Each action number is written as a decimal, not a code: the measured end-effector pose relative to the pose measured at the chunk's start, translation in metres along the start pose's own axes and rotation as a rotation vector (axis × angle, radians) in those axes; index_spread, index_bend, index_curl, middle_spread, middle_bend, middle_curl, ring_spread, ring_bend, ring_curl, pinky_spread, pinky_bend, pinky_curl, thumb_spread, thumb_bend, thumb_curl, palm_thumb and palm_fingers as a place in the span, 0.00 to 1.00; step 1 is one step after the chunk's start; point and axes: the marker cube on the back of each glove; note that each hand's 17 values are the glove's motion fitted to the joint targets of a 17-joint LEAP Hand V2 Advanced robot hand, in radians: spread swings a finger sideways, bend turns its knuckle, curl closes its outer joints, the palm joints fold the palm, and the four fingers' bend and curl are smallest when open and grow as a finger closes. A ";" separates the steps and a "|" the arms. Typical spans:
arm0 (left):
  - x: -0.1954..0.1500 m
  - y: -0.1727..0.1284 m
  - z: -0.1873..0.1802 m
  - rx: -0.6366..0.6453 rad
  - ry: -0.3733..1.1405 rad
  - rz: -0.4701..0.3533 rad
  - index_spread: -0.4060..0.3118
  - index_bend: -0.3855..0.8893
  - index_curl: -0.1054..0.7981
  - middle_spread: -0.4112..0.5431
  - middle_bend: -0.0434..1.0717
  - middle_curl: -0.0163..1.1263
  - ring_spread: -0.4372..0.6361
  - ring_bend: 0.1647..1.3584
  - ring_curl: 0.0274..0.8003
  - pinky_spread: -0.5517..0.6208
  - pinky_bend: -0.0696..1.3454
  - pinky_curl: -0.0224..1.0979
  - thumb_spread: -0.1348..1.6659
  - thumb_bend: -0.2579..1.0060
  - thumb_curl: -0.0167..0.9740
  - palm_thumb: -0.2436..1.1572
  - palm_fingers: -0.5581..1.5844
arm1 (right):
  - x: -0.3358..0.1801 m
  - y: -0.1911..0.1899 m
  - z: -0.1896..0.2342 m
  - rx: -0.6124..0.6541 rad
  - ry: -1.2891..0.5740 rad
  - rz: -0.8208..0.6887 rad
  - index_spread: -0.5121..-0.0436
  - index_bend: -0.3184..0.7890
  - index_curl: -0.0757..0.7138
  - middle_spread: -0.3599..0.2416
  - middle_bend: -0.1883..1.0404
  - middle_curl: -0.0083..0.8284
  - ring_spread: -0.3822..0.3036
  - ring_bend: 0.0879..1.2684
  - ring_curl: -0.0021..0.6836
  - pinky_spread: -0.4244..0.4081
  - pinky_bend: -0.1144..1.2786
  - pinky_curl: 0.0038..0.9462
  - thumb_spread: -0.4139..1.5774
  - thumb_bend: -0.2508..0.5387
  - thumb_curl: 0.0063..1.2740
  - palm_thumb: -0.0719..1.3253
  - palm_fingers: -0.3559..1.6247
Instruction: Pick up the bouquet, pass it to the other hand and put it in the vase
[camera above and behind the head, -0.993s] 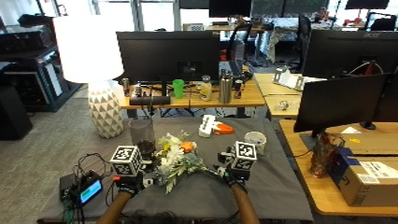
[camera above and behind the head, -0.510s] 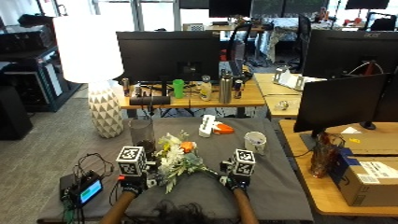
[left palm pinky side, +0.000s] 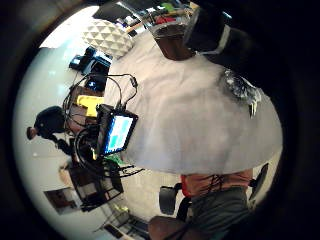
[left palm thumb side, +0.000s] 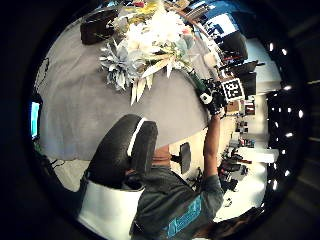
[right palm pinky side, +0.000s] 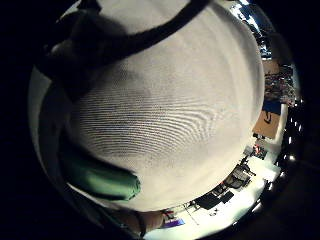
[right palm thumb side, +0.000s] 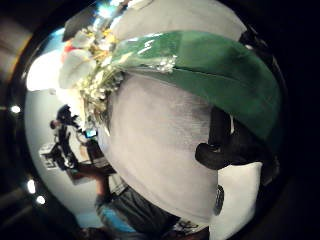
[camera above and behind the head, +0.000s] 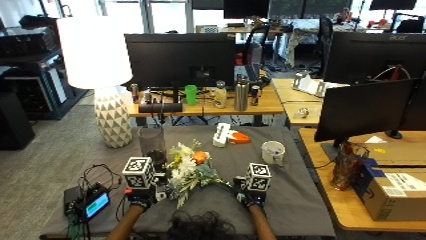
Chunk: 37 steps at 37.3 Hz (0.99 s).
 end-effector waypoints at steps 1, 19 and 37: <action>0.000 0.001 0.000 -0.001 0.001 0.000 0.52 0.40 0.38 0.62 0.21 0.29 0.70 0.40 0.33 0.81 0.45 0.33 0.64 0.18 0.30 0.32 0.36 | 0.005 -0.011 0.008 0.014 0.017 0.003 0.48 0.65 0.51 0.65 0.32 0.41 0.83 0.16 0.35 0.90 0.43 0.32 0.83 0.44 0.29 0.66 0.43; -0.006 0.006 -0.011 0.026 0.033 -0.016 0.52 0.41 0.39 0.63 0.20 0.29 0.70 0.40 0.33 0.81 0.45 0.34 0.65 0.18 0.31 0.32 0.37 | 0.002 -0.021 -0.002 0.162 0.042 -0.053 0.57 0.45 0.56 0.39 0.64 0.63 0.32 0.62 0.70 0.25 0.50 0.42 0.67 0.32 0.38 0.73 0.93; -0.001 0.021 -0.095 0.263 0.096 0.051 0.51 0.41 0.40 0.61 0.20 0.29 0.69 0.40 0.33 0.79 0.45 0.34 0.65 0.18 0.31 0.32 0.38 | -0.014 -0.008 -0.110 0.538 -0.334 -0.103 0.60 0.49 0.69 0.35 0.75 0.71 0.27 0.71 0.78 0.15 0.56 0.47 0.61 0.29 0.45 0.76 0.90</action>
